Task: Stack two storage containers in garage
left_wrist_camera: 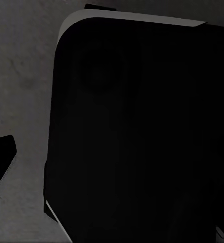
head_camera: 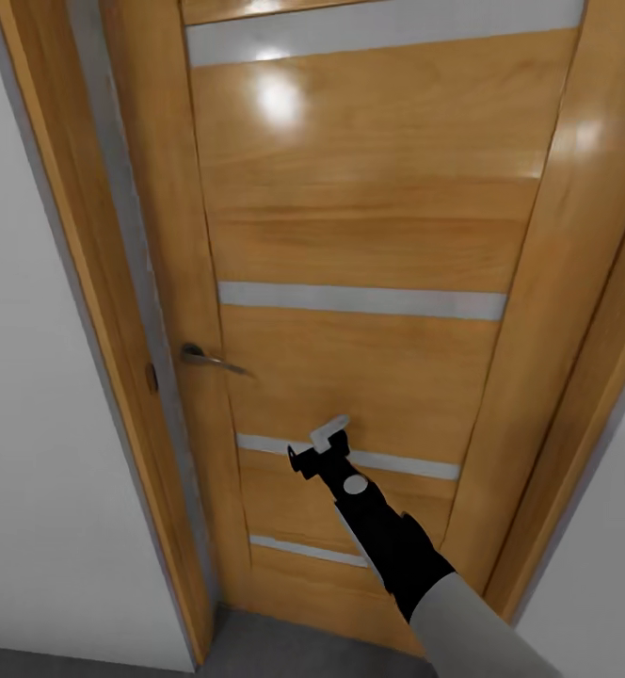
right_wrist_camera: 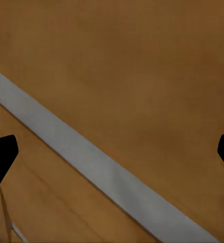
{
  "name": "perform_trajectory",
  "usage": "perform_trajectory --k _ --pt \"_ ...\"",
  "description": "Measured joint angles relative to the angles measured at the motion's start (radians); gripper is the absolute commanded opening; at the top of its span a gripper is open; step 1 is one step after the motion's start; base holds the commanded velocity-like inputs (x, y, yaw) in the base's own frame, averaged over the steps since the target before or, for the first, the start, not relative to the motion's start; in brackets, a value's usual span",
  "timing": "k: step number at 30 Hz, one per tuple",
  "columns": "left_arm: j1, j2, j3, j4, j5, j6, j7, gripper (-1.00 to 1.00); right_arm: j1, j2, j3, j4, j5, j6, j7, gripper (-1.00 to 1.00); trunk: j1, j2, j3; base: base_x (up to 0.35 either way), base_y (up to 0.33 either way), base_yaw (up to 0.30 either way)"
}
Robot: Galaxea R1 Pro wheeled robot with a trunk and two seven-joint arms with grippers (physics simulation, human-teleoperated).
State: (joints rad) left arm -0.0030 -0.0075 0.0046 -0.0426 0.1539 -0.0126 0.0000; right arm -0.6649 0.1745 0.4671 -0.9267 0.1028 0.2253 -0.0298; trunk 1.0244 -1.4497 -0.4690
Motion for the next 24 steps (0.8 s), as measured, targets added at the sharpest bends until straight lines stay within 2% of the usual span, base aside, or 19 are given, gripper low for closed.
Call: perform_trajectory --k 1,7,8,9,12,13,14,16,19,24 --pt "0.000 0.000 0.000 0.000 0.000 0.000 0.000 1.00 0.000 0.000 0.011 0.005 -0.001 0.002 -0.026 1.00 0.000 0.000 0.000 0.321 0.000 0.000" --pt "0.000 -0.001 0.000 0.000 -0.001 0.000 0.000 1.00 0.000 0.000 0.006 0.009 0.002 0.002 -0.066 1.00 0.000 0.000 0.000 0.321 0.000 0.000" --pt "0.000 -0.001 0.000 0.000 -0.001 0.000 0.000 1.00 0.000 0.000 0.003 0.012 0.024 0.003 -0.070 1.00 0.000 0.000 0.000 0.321 0.000 0.000" --pt "0.000 0.000 0.000 0.000 -0.001 0.000 0.000 1.00 0.000 0.000 0.003 0.026 0.064 0.004 -0.076 1.00 0.000 0.000 0.000 0.321 0.000 0.000" --pt "0.000 0.000 0.000 0.000 -0.001 0.000 0.000 1.00 -0.002 0.000 -0.001 0.054 0.090 0.007 -0.107 1.00 0.000 0.000 0.000 0.321 0.000 0.000" --pt "0.000 0.000 0.000 0.000 -0.001 0.000 0.000 1.00 -0.004 0.000 -0.002 0.059 0.094 0.008 -0.115 1.00 0.000 0.000 0.000 0.321 0.000 0.000" --pt "0.000 0.000 0.000 0.000 -0.001 0.000 0.000 1.00 -0.032 0.000 0.021 0.105 0.085 0.009 -0.152 1.00 0.000 0.000 0.000 0.321 0.000 0.000" --pt "0.000 0.000 0.000 0.000 -0.001 0.000 0.000 1.00 -0.053 0.000 -0.002 0.139 0.092 0.010 -0.175 1.00 0.000 0.000 0.000 0.321 0.000 0.000" --pt "0.000 0.000 0.000 0.000 -0.001 0.000 0.000 1.00 -0.070 0.000 -0.005 0.187 0.100 0.010 -0.206 1.00 0.000 0.000 0.000 0.321 0.000 0.000" --pt "0.000 -0.001 0.000 0.000 -0.001 0.000 0.000 1.00 -0.095 0.000 -0.008 0.213 0.089 0.011 -0.214 1.00 0.000 0.000 0.000 0.321 0.000 0.000"
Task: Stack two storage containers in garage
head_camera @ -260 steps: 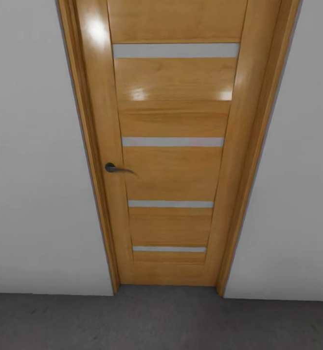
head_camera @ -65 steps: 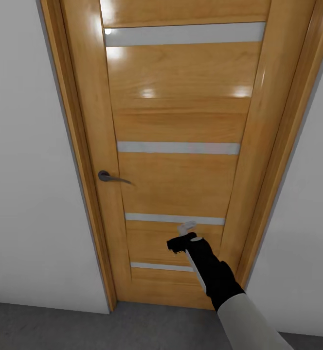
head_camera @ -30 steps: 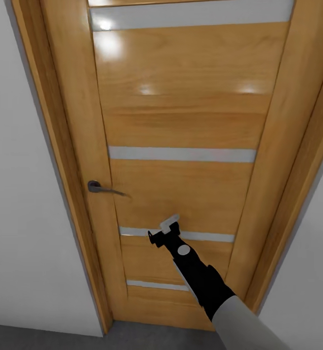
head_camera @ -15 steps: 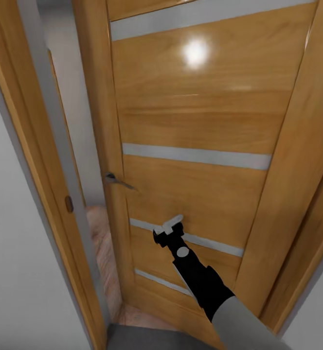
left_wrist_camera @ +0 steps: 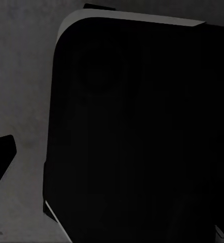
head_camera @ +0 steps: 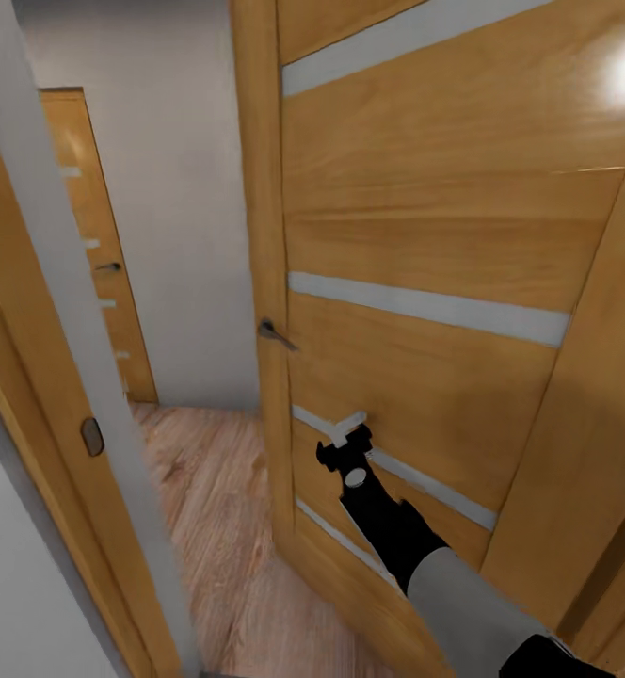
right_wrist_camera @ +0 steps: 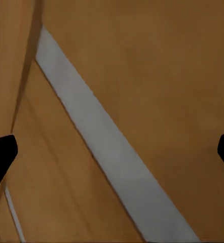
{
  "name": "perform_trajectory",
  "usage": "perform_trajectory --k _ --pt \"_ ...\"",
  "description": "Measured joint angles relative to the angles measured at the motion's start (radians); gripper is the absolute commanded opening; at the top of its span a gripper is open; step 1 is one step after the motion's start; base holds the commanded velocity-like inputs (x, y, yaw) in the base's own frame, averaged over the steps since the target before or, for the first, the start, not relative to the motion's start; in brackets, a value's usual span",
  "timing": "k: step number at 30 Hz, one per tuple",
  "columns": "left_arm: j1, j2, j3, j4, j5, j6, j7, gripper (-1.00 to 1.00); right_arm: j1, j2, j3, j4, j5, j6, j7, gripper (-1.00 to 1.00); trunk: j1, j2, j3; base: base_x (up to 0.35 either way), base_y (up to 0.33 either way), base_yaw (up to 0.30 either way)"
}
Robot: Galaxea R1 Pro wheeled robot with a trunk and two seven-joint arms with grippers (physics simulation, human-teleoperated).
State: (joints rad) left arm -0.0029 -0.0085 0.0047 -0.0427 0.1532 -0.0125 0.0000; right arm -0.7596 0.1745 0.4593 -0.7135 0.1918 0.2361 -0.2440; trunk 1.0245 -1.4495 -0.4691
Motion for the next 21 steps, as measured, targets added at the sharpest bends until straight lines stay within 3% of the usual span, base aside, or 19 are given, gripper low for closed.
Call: perform_trajectory --k 5,12,15,19,21 --pt "0.000 0.000 0.000 0.000 0.000 0.000 0.000 1.00 -0.064 0.000 -0.003 0.099 0.003 -0.002 -0.022 1.00 0.000 0.000 0.000 0.321 0.000 0.000" --pt "0.000 0.000 -0.001 0.000 0.000 0.000 0.000 1.00 -0.093 0.000 -0.013 0.159 -0.005 -0.008 -0.025 1.00 0.000 0.000 0.000 0.321 0.000 0.000" --pt "0.000 0.001 -0.001 0.000 0.000 0.000 0.000 1.00 -0.095 0.000 -0.062 0.164 0.001 -0.001 -0.029 1.00 0.000 0.000 0.000 0.321 0.000 0.000" --pt "0.000 0.001 -0.001 0.000 0.000 0.000 0.000 1.00 -0.108 0.000 -0.078 0.173 -0.005 -0.001 -0.028 1.00 0.000 0.000 0.000 0.233 0.000 0.000" --pt "0.000 0.001 0.000 0.000 0.000 0.000 0.000 1.00 -0.155 0.000 -0.136 0.251 -0.003 -0.010 -0.027 1.00 0.000 0.000 0.000 0.037 0.000 0.000"
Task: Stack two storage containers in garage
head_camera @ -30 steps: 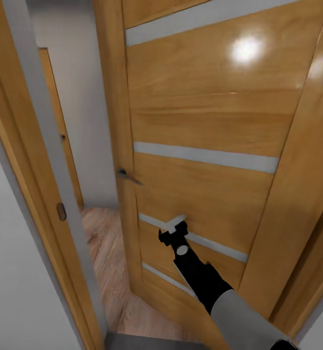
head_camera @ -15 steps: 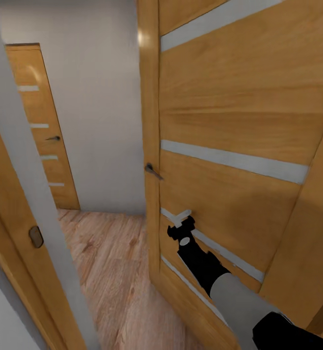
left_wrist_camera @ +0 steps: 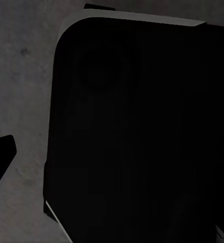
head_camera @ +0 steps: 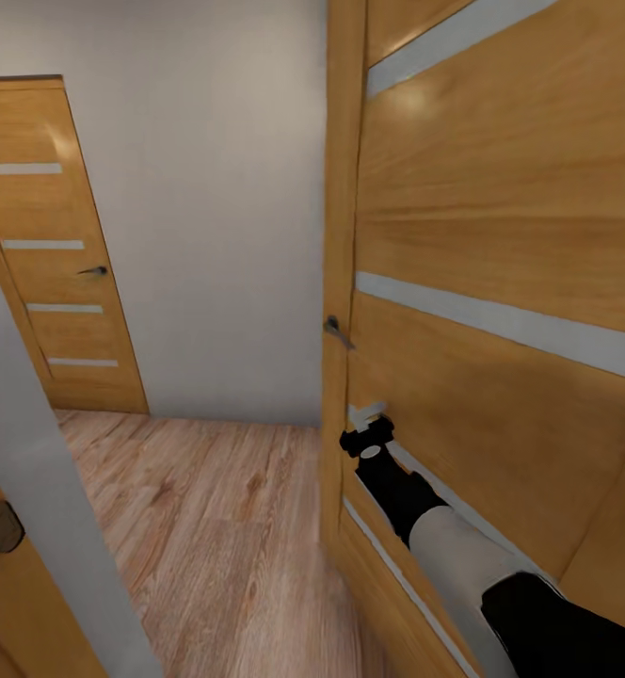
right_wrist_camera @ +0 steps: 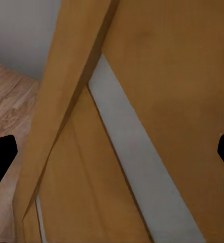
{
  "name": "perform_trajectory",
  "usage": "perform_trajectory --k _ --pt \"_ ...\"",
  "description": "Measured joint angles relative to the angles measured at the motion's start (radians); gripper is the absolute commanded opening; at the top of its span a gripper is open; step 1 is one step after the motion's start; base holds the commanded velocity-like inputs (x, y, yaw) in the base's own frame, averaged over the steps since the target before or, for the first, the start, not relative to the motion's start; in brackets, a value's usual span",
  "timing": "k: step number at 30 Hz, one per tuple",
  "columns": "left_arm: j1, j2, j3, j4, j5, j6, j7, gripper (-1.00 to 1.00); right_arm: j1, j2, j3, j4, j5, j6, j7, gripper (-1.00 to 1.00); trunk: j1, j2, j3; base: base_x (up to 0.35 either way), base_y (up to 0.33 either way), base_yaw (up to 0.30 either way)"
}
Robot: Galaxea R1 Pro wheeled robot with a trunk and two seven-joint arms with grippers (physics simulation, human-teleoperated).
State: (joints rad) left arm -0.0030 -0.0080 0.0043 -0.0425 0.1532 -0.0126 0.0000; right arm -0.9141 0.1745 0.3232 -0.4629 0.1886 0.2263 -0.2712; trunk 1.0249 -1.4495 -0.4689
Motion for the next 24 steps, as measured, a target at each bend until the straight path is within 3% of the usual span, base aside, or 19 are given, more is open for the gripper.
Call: perform_trajectory --k 3,10,12,18,24 --pt "0.000 0.000 0.000 0.000 0.000 0.000 0.000 1.00 -0.011 0.000 -0.027 0.020 0.005 -0.002 -0.004 1.00 0.000 0.000 0.000 0.015 0.000 0.000" --pt "0.000 0.000 0.000 0.000 0.000 0.000 0.000 1.00 -0.026 -0.002 -0.051 0.031 -0.012 -0.008 0.002 1.00 0.000 0.000 0.000 0.003 0.000 0.000" --pt "0.000 0.000 0.000 0.000 0.000 0.000 0.000 1.00 -0.034 -0.006 -0.076 0.033 -0.012 -0.009 0.002 1.00 0.000 0.000 0.000 0.000 0.000 0.000" --pt "0.000 0.000 0.000 0.000 0.000 0.000 0.000 1.00 -0.044 -0.041 -0.106 0.033 -0.009 -0.009 0.002 1.00 0.000 0.000 0.000 0.000 0.000 0.000" --pt "0.000 0.000 0.000 0.000 0.000 0.000 0.000 1.00 -0.045 -0.076 -0.108 0.033 -0.008 -0.011 0.003 1.00 0.000 0.000 0.000 0.000 0.000 0.000"
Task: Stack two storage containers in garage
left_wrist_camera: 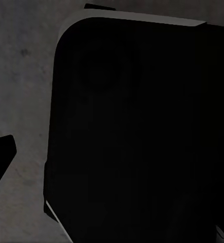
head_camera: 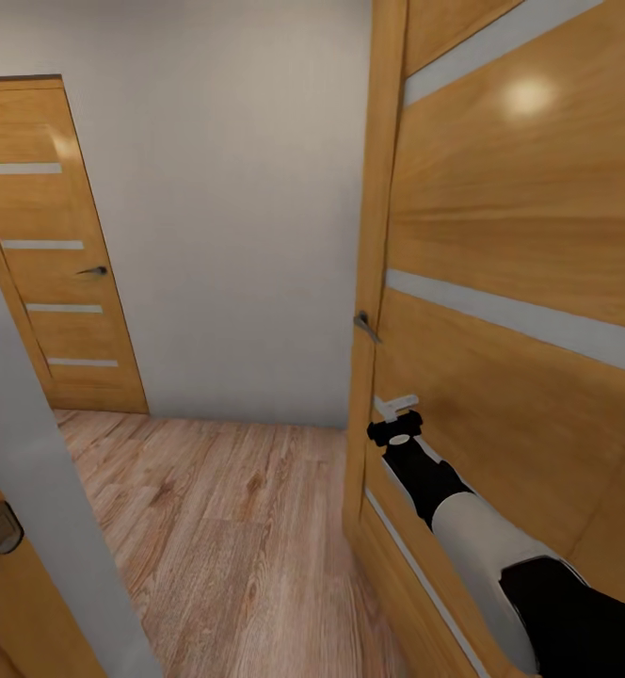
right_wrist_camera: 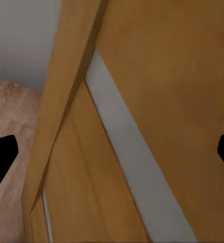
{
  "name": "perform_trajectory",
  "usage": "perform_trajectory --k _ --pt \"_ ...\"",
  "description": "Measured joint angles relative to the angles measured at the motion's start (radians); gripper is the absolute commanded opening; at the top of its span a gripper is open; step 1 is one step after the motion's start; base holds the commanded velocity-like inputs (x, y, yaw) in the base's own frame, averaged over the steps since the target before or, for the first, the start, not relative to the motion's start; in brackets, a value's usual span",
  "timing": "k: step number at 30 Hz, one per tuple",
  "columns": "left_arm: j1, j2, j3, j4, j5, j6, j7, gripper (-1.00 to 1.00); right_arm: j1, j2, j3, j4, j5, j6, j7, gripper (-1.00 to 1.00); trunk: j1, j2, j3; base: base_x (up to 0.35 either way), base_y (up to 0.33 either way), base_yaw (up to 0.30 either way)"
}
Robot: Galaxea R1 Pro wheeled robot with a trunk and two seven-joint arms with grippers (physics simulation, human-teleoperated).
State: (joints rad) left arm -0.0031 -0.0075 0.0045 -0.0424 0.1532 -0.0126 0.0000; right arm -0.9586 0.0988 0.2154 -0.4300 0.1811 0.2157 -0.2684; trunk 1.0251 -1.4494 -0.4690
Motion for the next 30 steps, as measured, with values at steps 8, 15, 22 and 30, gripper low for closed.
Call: perform_trajectory --k 8,15,22,30 --pt "0.000 0.000 0.000 0.000 0.000 0.000 0.000 1.00 0.001 -0.039 0.001 -0.013 -0.003 -0.005 0.015 1.00 0.000 0.000 0.000 0.000 0.000 0.000" --pt "0.000 0.000 0.000 0.000 0.000 0.000 0.000 1.00 0.002 0.002 -0.001 -0.004 0.016 -0.030 0.004 1.00 0.000 0.000 0.000 0.000 0.000 0.000" --pt "0.000 0.000 0.000 0.000 0.000 0.000 0.000 1.00 0.005 0.076 0.004 -0.001 0.018 -0.029 0.003 1.00 0.000 0.000 0.000 0.000 0.000 0.000" --pt "0.000 0.000 0.000 0.000 0.000 0.000 0.000 1.00 0.005 0.076 0.005 0.016 0.019 -0.029 0.004 1.00 0.000 0.000 0.000 0.000 0.000 0.000"
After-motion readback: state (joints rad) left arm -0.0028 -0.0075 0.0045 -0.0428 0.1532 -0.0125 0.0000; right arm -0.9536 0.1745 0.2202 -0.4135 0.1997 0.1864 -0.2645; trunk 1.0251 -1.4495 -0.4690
